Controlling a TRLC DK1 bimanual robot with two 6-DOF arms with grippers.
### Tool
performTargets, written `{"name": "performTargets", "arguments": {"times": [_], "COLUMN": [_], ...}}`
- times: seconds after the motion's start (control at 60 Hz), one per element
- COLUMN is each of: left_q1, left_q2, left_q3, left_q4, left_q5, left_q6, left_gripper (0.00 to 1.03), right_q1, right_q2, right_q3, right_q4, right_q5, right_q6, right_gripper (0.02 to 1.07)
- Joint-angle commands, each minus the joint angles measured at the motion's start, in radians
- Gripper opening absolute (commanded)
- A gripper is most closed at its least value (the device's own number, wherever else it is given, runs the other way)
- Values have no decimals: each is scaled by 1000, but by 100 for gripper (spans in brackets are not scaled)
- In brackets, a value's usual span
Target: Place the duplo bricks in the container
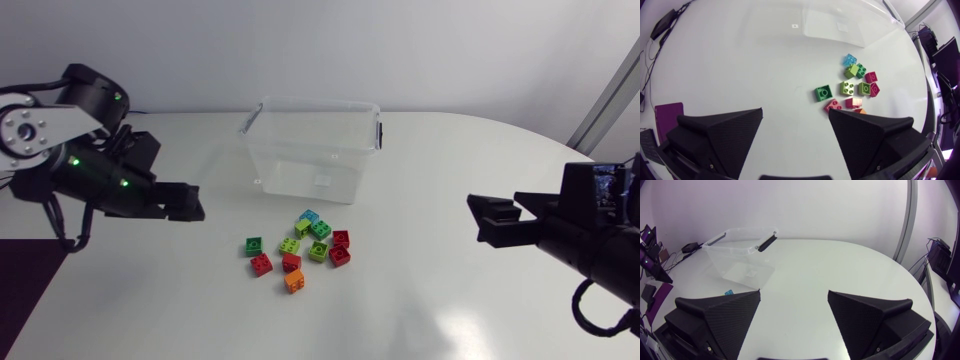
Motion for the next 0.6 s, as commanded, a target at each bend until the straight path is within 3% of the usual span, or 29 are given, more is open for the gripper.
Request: {"name": "performTargets", "arguments": {"times": [0.0,0.183,0.333,0.583], "left_q1": [-43,-152,-235,-264], "left_q2": [105,323,453,584], "left_q3": [94,222,278,326], "left_q4": [-40,-102,-112,-92], "left_q5": [20,11,-58,-115], "left_q6": [-47,-129,-179,-245], "left_gripper": [92,91,91,87], "right_q1": [59,113,138,223], "right_q2": [16,88,135,270], "right_q3": [24,27,32,47], "right_q4": [-26,-6,25,74], "right_q5": [31,57,65,97], "right_q6": [31,66,85,114], "right_gripper": [100,100,100,100]}}
